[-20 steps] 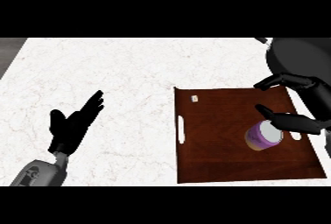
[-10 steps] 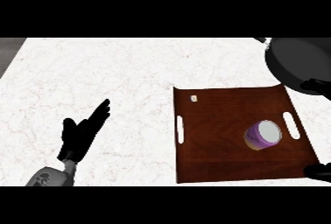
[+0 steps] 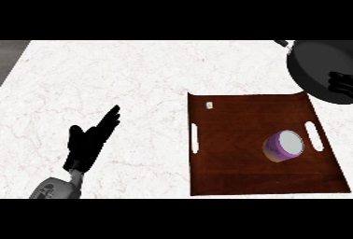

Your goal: Pick the can from the tray and place it in the pot

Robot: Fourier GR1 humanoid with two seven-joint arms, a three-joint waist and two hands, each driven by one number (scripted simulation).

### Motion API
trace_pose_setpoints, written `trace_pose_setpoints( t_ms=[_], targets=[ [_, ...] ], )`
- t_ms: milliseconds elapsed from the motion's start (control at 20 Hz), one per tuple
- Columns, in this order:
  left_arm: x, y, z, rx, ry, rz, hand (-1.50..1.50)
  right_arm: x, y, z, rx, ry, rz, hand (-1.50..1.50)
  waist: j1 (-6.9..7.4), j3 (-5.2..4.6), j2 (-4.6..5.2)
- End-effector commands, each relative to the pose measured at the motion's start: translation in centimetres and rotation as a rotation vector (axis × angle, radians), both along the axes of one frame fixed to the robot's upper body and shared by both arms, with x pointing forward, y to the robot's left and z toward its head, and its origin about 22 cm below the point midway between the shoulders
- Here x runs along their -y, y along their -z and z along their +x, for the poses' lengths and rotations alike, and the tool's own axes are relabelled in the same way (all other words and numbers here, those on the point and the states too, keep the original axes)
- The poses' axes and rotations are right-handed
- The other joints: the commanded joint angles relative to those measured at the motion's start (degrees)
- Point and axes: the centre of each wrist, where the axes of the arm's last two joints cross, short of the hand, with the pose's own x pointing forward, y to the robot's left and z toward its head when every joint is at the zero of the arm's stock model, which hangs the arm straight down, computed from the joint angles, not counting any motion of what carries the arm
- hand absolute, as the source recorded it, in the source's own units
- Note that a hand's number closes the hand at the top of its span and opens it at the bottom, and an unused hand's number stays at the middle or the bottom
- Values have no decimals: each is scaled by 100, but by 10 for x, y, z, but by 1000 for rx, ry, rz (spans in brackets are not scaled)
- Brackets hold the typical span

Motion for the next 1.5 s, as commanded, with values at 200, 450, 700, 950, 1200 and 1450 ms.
trace_pose_setpoints(
  t_ms=[200, 450, 700, 950, 1200, 1450],
  targets=[
    [-1, 12, -8, 6, 16, 4, 0, -18, 28, 12, -257, -67, -227, -150, 111, 4, 30],
    [3, 20, 2, -6, 15, 6, 0, -25, 53, 28, -300, -144, -389, -150, 115, 7, 45],
    [-13, 18, -10, 5, 9, 10, 0, -4, 86, 47, -261, -98, -361, -150, 76, 9, 24],
    [6, 4, -12, -12, 9, -10, 0, 15, 106, 51, -227, -79, -301, -150, 67, 10, 16],
    [-1, 11, 2, -5, -1, 8, 0, 28, 109, 60, -271, -111, -207, -150, 45, 7, 22],
    [5, 8, 3, -6, 0, 3, 0, 61, 110, 63, -327, -172, -58, -150, 48, 8, 27]
  ],
)
